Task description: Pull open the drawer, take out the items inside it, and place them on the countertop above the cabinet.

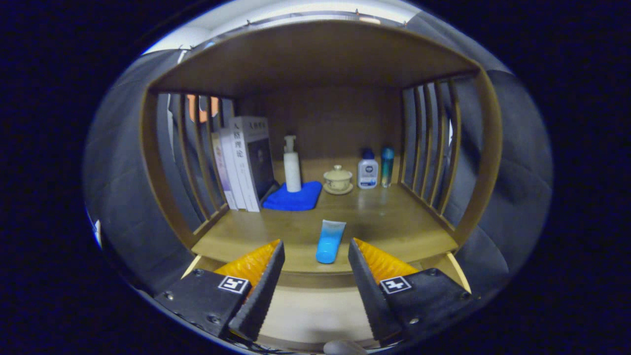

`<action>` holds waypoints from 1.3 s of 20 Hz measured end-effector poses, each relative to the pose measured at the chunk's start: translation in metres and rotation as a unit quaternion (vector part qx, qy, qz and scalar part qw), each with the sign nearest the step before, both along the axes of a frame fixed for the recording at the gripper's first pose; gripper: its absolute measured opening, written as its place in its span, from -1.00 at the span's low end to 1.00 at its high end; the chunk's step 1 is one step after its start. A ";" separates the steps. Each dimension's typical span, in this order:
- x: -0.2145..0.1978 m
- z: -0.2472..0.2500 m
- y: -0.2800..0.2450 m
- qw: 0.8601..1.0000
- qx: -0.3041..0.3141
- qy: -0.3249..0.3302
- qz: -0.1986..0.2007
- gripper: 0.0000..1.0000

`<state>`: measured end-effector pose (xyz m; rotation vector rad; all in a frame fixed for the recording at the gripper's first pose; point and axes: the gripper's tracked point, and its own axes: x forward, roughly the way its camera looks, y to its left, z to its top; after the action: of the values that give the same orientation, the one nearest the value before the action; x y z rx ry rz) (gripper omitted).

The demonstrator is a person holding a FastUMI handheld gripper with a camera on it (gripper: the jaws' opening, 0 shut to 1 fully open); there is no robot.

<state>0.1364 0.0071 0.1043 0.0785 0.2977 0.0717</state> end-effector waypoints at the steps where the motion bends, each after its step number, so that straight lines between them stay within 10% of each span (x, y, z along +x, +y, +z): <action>1: -0.012 0.003 -0.002 1.000 0.001 -0.019 0.000 0.77; 13: -0.152 -0.008 -0.017 0.986 0.000 -0.164 0.003 1.00; 26: -0.158 -0.127 -0.041 0.989 -0.040 -0.138 -0.036 1.00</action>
<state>-0.0213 -0.0335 -0.0230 -0.0004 0.0216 -0.0010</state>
